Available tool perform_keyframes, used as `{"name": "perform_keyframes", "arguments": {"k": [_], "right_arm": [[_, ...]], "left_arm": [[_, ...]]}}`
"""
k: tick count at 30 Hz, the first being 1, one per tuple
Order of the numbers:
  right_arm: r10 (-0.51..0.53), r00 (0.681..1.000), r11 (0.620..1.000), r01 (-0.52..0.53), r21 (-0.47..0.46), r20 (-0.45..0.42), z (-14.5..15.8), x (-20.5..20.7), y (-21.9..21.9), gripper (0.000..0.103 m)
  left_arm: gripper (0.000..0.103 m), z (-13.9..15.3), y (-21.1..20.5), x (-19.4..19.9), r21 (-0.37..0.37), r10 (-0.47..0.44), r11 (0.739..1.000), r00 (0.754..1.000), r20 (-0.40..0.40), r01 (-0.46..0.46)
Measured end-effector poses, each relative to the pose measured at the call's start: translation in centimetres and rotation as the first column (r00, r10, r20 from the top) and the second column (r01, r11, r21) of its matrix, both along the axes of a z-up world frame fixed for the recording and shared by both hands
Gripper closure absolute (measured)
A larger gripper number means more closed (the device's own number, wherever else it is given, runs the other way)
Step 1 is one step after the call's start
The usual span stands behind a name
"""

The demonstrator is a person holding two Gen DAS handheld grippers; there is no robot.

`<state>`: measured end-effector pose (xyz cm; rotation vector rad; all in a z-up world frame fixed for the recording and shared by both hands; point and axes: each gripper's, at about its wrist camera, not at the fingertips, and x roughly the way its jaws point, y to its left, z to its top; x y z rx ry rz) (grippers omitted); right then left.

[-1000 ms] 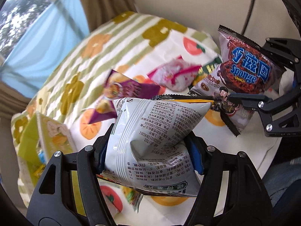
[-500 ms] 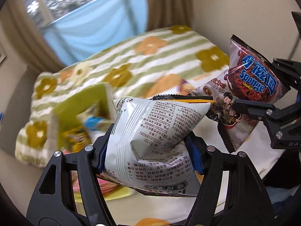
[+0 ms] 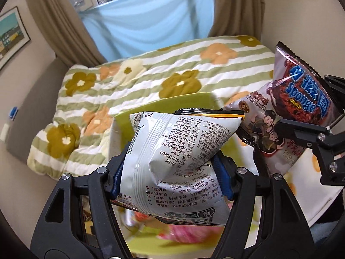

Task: Organize snacks
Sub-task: 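Carry both bags over the box and open both tools to release them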

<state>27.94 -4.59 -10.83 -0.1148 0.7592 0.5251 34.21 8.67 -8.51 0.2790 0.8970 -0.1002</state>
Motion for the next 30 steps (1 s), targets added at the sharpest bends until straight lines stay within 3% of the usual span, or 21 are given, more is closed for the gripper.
{"name": "perform_keyframes", "arguments": {"k": [10,11,12,14,19,25,27,30], "right_arm": [[-0.121,0.989,0.991,0.114,-0.073,-0.086,-2.4,4.1,5.0,0.044],[-0.133,0.987,0.989,0.126,-0.076,-0.093,-2.7,4.3,5.0,0.044],[-0.146,0.984,0.987,0.139,-0.077,-0.102,-3.0,4.6,5.3,0.044],[-0.165,0.979,0.985,0.156,-0.078,-0.119,-3.5,5.0,5.6,0.044],[-0.176,0.973,0.982,0.163,-0.092,-0.152,-4.2,5.6,5.9,0.044],[-0.108,0.982,0.994,0.103,-0.038,-0.153,-4.2,6.2,6.5,0.046],[-0.071,0.984,0.997,0.064,-0.047,-0.164,-4.3,6.5,7.2,0.067],[-0.033,0.985,0.999,0.027,-0.036,-0.172,-4.5,6.8,8.0,0.068]], "left_arm": [[0.033,-5.5,4.7,8.1,-0.02,-0.073,0.997,0.992,-0.102,0.071],[0.026,-6.2,4.8,8.6,-0.022,-0.082,0.997,0.99,-0.115,0.08],[0.01,-6.7,4.9,9.1,-0.019,-0.087,0.996,0.989,-0.121,0.086],[0.0,-7.1,4.9,9.5,-0.01,-0.09,0.996,0.989,-0.117,0.09],[0.0,-6.9,5.7,9.1,-0.037,-0.083,0.996,0.991,-0.108,0.08],[0.0,-6.0,8.5,5.8,-0.045,0.037,0.998,0.994,-0.103,-0.041],[0.0,-6.1,9.4,5.0,-0.064,0.07,0.995,0.991,-0.111,-0.077],[0.0,-6.3,10.6,3.9,-0.099,0.113,0.987,0.985,-0.13,-0.126]]}}
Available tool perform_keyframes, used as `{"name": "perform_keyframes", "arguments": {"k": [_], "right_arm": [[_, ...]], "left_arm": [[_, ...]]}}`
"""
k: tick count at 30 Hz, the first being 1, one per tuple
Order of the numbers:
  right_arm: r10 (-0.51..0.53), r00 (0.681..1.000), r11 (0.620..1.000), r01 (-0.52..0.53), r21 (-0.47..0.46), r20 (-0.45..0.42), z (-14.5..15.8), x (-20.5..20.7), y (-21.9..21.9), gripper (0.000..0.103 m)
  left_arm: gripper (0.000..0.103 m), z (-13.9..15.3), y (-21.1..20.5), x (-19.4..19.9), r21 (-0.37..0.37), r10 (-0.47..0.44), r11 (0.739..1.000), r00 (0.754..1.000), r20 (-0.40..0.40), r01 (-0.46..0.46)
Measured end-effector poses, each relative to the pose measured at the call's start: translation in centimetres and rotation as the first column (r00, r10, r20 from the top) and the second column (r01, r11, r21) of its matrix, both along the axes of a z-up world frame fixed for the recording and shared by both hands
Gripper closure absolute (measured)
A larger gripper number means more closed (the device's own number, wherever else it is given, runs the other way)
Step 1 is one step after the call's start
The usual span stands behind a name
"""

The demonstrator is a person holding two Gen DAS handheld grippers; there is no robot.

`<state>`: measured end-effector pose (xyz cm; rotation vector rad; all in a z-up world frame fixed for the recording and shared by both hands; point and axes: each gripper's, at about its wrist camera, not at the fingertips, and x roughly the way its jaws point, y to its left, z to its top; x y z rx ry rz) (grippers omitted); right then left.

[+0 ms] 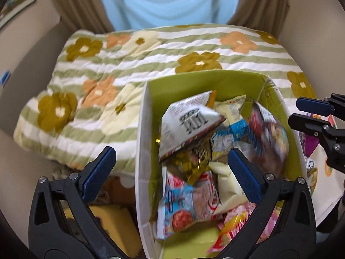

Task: Organize snacks
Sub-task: 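Carry both bags over the box and open both tools to release them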

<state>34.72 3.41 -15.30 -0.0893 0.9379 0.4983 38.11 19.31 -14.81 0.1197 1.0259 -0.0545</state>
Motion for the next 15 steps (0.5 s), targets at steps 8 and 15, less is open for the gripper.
{"name": "perform_keyframes", "arguments": {"k": [8,15], "right_arm": [[-0.018,1.0,0.999,0.018,0.036,0.001,0.3,-0.9,-0.6,0.068],[-0.067,0.997,0.997,0.066,0.045,0.033,1.8,-2.6,-1.5,0.068]], "left_arm": [[0.0,0.2,0.3,-1.8,-0.015,0.049,0.999,0.999,0.006,-0.049],[0.0,1.3,0.0,-2.8,-0.033,0.044,0.999,0.999,0.032,-0.043]]}}
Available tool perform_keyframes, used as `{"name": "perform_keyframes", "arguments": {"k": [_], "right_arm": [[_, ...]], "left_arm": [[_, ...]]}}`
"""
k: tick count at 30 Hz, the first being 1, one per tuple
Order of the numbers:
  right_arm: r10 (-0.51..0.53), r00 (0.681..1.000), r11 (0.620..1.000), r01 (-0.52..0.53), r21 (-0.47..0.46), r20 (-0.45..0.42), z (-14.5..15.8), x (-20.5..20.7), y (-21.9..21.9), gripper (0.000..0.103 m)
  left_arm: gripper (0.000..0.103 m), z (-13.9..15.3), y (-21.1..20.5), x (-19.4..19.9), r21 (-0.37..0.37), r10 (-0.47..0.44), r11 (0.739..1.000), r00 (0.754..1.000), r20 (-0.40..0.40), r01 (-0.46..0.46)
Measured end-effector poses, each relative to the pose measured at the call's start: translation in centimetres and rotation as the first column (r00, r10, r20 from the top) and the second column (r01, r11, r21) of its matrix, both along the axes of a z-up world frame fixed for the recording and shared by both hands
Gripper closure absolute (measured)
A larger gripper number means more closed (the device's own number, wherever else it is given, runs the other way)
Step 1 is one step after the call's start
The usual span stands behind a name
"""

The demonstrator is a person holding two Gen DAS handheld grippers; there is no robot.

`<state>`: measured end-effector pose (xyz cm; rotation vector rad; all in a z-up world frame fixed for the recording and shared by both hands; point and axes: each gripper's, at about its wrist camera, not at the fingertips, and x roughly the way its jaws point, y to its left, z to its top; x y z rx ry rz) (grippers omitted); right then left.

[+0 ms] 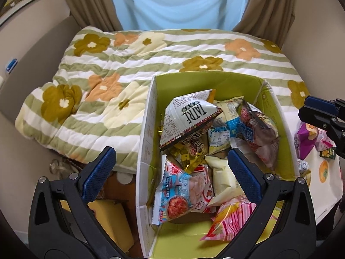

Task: Organize snacks
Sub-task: 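Carry both bags over the box and open both tools to release them, then move both tools back to the remaining bags on the sheet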

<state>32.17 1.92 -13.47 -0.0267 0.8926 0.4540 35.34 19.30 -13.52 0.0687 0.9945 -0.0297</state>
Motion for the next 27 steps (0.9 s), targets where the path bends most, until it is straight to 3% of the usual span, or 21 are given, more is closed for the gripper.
{"name": "perform_keyframes", "arguments": {"k": [2,5,7,9,11,16,27], "right_arm": [[-0.024,1.0,1.0,0.024,-0.004,-0.008,0.0,-0.5,-0.3,0.065],[-0.054,0.998,0.999,0.054,-0.003,-0.014,-0.2,-1.3,-0.8,0.052],[-0.071,0.997,0.997,0.072,0.009,-0.017,-0.2,-1.9,-1.2,0.041],[-0.082,0.997,0.996,0.082,0.018,-0.014,-0.3,-2.5,-1.7,0.019],[-0.088,0.996,0.996,0.088,0.032,0.0,-0.1,-3.3,-2.3,0.011],[-0.089,0.994,0.994,0.085,0.064,0.057,0.8,-5.4,-4.4,0.001],[-0.095,0.989,0.994,0.088,0.059,0.118,2.1,-12.0,-13.6,0.001]], "left_arm": [[0.0,0.1,-0.2,-0.3,-0.003,-0.01,1.0,1.0,0.007,0.01],[0.0,0.1,-0.6,-0.7,-0.007,-0.031,1.0,0.999,0.008,0.031],[0.0,0.2,-1.1,-1.1,-0.002,-0.039,0.999,0.999,0.01,0.039],[0.0,0.4,-1.4,-1.6,0.002,-0.039,0.999,0.999,0.012,0.039],[0.0,0.9,-1.8,-2.4,0.005,-0.037,0.999,0.999,0.021,0.037],[0.0,2.1,-3.9,-4.8,0.029,-0.016,0.999,0.999,0.049,0.014],[0.0,3.8,-12.0,-11.2,0.005,0.024,1.0,0.996,0.089,-0.024]]}}
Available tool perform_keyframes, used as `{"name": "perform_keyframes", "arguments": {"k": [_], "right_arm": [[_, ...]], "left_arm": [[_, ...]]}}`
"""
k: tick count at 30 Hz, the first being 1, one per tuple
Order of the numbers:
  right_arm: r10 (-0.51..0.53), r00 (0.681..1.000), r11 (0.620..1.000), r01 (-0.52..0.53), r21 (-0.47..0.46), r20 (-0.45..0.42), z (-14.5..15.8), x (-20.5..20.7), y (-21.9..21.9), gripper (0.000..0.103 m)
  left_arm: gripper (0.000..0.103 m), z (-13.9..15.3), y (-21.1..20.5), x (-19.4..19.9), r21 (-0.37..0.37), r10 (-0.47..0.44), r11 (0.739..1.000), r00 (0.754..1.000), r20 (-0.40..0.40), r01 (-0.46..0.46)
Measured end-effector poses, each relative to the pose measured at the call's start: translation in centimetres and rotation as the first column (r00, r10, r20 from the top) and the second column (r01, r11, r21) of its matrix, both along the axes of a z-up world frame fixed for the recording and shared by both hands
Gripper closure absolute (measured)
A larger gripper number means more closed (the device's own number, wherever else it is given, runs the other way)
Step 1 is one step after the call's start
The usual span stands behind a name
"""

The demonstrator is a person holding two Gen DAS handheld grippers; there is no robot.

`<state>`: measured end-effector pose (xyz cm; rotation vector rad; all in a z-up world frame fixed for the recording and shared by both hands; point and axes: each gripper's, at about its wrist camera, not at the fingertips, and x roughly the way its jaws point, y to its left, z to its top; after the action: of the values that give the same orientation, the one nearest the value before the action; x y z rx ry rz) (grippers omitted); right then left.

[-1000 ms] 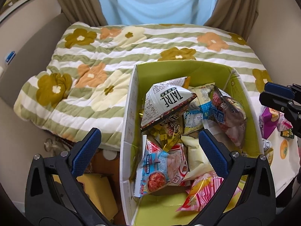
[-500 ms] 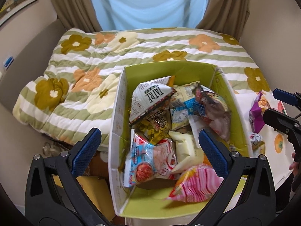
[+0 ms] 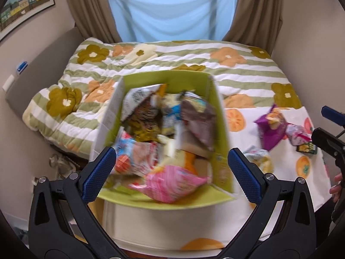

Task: Organize snacks
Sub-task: 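Move both tools back to the remaining bags on the sheet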

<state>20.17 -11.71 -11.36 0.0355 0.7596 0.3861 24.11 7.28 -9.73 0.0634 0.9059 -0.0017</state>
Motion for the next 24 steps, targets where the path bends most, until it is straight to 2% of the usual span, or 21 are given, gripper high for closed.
{"name": "perform_keyframes", "arguments": {"k": [6,11,15,18,24], "right_arm": [[-0.038,0.998,0.999,0.039,-0.038,0.04,-0.8,-3.0,-5.5,0.001],[-0.076,0.997,0.993,0.074,-0.087,-0.027,-1.8,-3.9,-9.4,0.001],[-0.139,0.99,0.986,0.138,-0.092,-0.006,-2.0,-4.3,-11.9,0.001],[-0.165,0.986,0.983,0.164,-0.085,-0.013,-2.8,-3.4,-13.1,0.001],[-0.191,0.981,0.978,0.186,-0.093,-0.045,-5.5,-1.3,-13.7,0.001]], "left_arm": [[0.0,-0.9,-6.4,-2.6,-0.019,-0.034,0.999,0.999,-0.001,0.034],[0.0,-2.1,-11.0,-3.2,-0.031,-0.079,0.996,0.996,-0.035,0.078],[0.0,-3.6,-14.1,-2.3,-0.046,-0.104,0.994,0.992,-0.068,0.101],[0.0,-5.3,-16.0,-1.0,-0.071,-0.106,0.992,0.991,-0.084,0.1],[0.0,-10.8,-19.0,1.5,-0.035,-0.091,0.996,0.986,-0.143,0.087]]}}
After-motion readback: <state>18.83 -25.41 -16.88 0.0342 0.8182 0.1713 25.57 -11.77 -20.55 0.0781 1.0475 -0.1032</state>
